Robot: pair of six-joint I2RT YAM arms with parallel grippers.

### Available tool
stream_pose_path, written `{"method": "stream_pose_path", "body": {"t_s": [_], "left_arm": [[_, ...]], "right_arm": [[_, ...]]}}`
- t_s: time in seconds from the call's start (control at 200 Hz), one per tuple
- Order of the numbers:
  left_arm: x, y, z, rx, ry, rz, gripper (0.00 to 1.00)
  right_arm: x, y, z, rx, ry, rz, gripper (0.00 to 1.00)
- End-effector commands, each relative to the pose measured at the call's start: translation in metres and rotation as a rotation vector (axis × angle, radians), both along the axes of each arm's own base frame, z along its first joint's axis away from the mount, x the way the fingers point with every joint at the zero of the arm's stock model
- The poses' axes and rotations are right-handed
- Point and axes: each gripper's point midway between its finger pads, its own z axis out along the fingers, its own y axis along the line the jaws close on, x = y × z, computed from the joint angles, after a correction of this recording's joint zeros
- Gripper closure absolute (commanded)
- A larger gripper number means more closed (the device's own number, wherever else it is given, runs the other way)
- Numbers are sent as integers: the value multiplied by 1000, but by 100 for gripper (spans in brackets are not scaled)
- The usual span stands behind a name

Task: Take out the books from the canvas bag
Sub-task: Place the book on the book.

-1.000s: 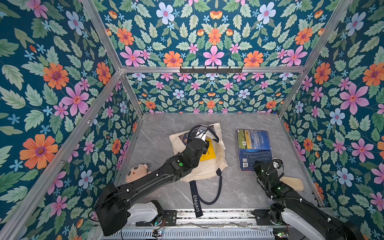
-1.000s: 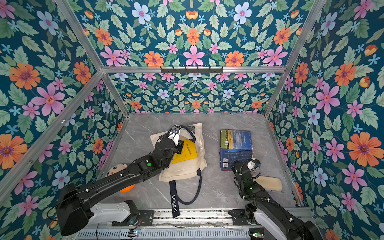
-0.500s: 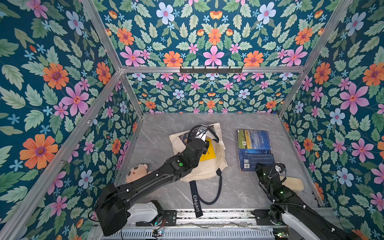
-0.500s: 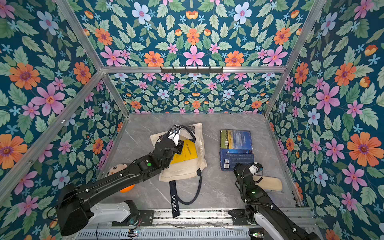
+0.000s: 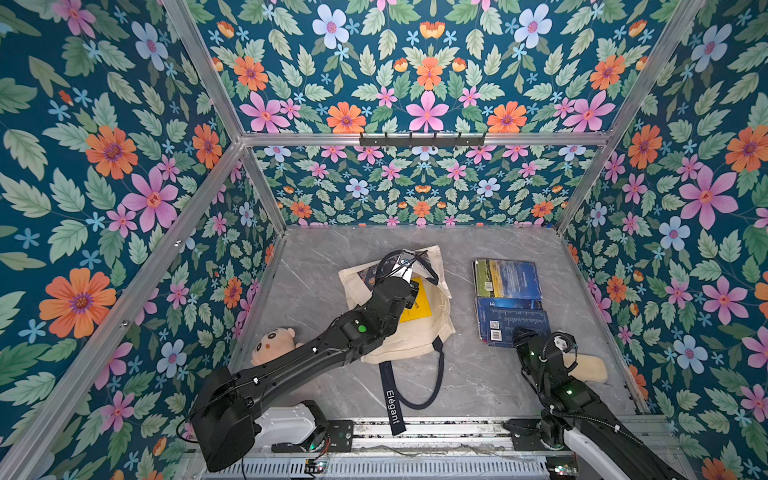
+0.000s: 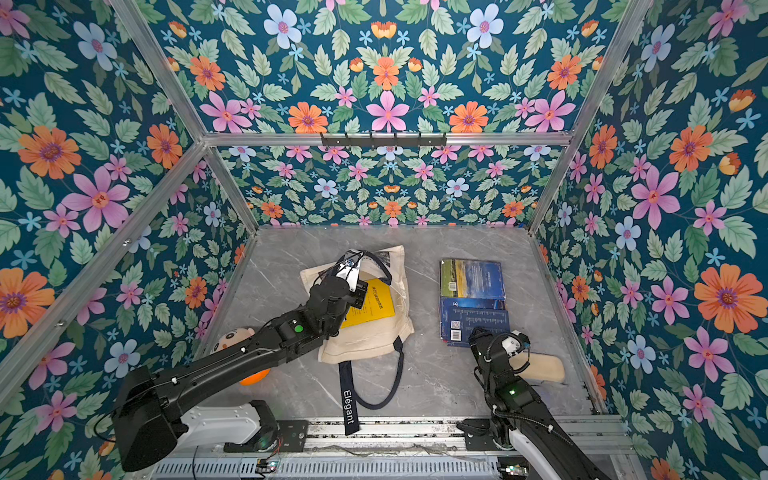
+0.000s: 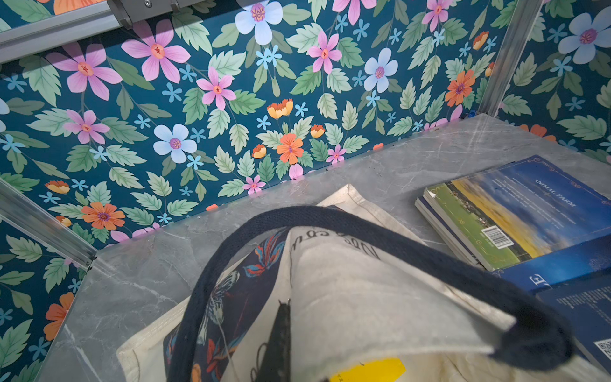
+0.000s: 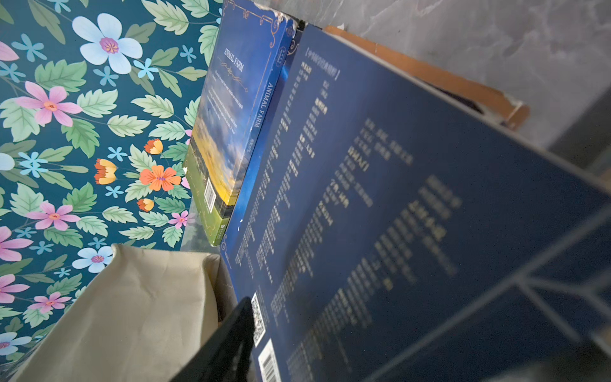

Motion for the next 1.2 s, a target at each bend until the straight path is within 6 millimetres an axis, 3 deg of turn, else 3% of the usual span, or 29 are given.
{"method": "stream_pose_path", "body": {"t_s": [0.0,0.21,0.455,0.63,0.985,1.195], "left_arm": [[2,-1,5,-16,-11,5,100],[1,0,6,-16,-11,4,100],[1,-1,5,-12,-7,0,100],[0,-3,6,-16,-7,-8,100],[0,-3,6,-16,-6,-10,100],[0,-3,6,-17,-4,-14,100]], "right_arm": [[3,1,5,13,-23,-3,33],[13,3,16,-18,-30,3,32],[23,9,16,-19,3,24,29],[15,4,13,-15,17,1,1],[-14,-15,15,-31,108,-64,1],[-16,-14,27,-51,112,-33,1]]}}
